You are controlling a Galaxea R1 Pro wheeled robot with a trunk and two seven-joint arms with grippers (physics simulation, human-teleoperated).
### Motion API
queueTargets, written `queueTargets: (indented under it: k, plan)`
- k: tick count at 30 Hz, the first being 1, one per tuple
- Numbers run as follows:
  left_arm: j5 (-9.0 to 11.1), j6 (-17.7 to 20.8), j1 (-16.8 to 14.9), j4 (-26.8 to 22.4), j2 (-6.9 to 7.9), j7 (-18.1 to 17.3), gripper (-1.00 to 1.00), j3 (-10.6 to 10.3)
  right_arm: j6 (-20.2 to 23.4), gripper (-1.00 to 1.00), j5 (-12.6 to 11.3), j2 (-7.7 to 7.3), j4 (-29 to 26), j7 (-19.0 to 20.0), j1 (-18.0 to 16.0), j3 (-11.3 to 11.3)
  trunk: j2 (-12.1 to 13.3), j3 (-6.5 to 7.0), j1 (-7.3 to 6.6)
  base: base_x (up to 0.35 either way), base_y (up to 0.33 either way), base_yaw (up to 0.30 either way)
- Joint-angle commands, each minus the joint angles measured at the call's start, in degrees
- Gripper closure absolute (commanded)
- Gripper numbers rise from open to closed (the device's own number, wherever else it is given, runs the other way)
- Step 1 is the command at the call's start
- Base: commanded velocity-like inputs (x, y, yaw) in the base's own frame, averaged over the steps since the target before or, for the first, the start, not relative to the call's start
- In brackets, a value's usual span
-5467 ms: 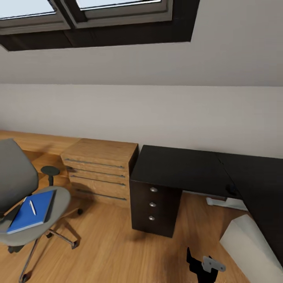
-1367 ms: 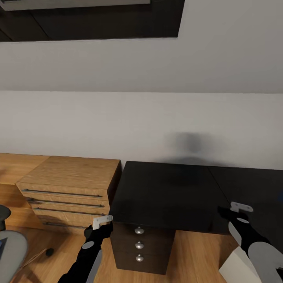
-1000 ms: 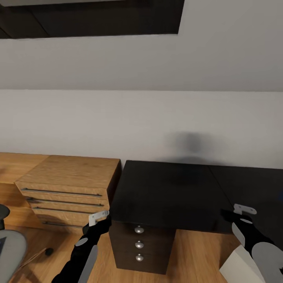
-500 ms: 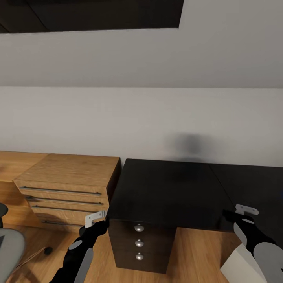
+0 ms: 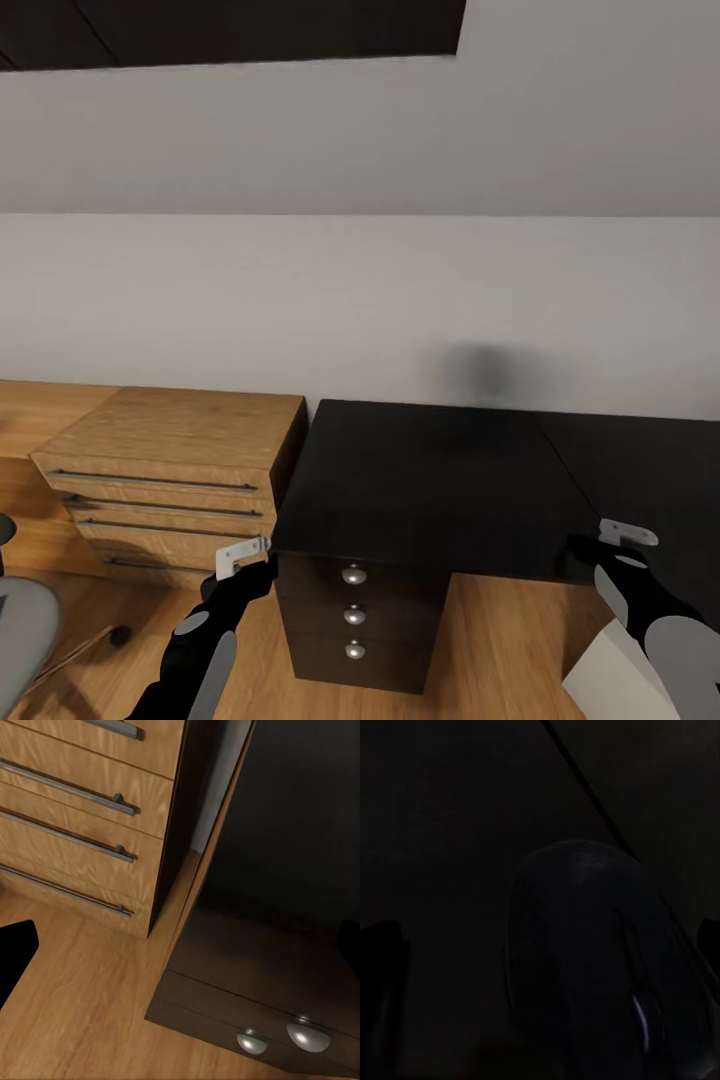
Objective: In the bedroom, organize the workspace by keeping the computer under the desk, ensuring the monitor is on the desk, placing the keyboard on the desk next to the monitor, placing the mouse on the desk next to the keyboard, moving the folder from the swivel chair onto the desk next to the mouse, stacking the notebook on top of the folder with the pen on top of the notebook, and positioning the swivel chair next to the desk.
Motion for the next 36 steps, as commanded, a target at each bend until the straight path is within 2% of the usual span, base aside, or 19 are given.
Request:
queueTargets:
  k: [1, 18, 19, 36]
  plan:
    - [0.6, 0.2, 0.0, -0.1, 0.02, 0.5, -1.00, -0.1, 0.7, -1.00, 0.0, 0.00, 0.0, -0.2, 0.0, 0.0, 0.0, -0.08, 0.01, 0.000, 0.000, 0.000]
    - [0.6, 0.2, 0.0, -0.1, 0.02, 0.5, -1.00, -0.1, 1.0, -1.00, 0.0, -0.61, 0.1, -0.3, 0.0, 0.0, 0.0, -0.08, 0.01, 0.000, 0.000, 0.000]
    - [0.6, 0.2, 0.0, -0.1, 0.02, 0.5, -1.00, -0.1, 1.4, 1.00, 0.0, -0.64, 0.1, -0.2, 0.0, 0.0, 0.0, -0.08, 0.01, 0.000, 0.000, 0.000]
    - [0.6, 0.2, 0.0, 0.1, 0.02, 0.5, -1.00, -0.1, 2.5, 1.00, 0.0, -0.30, -0.1, -0.2, 0.0, 0.1, 0.0, -0.08, 0.01, 0.000, 0.000, 0.000]
